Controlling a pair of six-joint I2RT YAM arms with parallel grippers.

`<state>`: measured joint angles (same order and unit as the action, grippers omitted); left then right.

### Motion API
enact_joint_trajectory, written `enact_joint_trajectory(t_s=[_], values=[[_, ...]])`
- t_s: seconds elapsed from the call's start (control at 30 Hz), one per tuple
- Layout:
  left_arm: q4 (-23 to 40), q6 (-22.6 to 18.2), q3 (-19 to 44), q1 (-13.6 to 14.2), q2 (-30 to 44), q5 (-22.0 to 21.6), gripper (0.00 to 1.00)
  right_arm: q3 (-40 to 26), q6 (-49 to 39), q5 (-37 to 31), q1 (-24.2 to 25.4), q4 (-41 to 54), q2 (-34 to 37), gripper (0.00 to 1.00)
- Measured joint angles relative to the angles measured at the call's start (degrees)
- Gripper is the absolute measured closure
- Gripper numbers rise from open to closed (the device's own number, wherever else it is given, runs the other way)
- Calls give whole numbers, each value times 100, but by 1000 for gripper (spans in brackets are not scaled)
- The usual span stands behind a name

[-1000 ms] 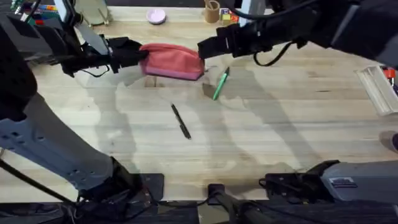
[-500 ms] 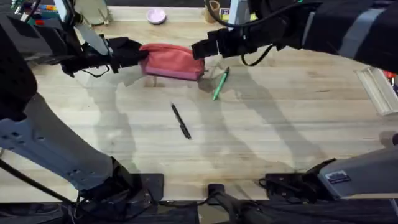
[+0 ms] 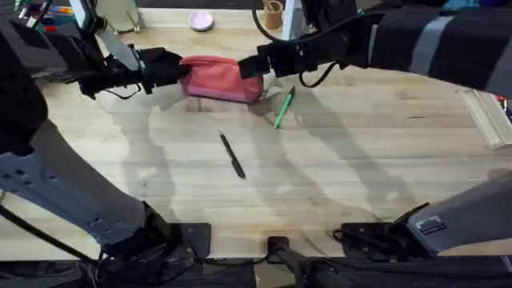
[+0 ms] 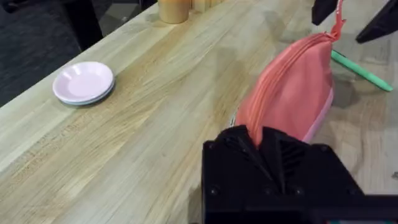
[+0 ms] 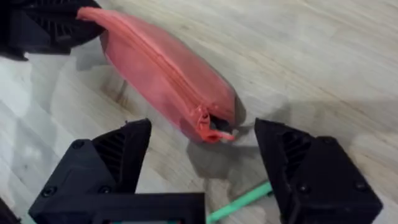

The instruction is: Unzip the bag, pick up the pens from the table one at a time and place them inside, then zip the bag closed.

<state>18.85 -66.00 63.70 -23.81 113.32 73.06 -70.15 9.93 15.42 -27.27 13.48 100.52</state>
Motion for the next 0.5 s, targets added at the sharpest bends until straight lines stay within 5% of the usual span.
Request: enact_joint_trajectory(t_s=[0.37,0.5], values=[[0,0,0,0,0,0,958,0,101,-62,-22,-59,134,96],[0,0,0,0,0,0,959,0,102,-62,-26,-59,134,229]])
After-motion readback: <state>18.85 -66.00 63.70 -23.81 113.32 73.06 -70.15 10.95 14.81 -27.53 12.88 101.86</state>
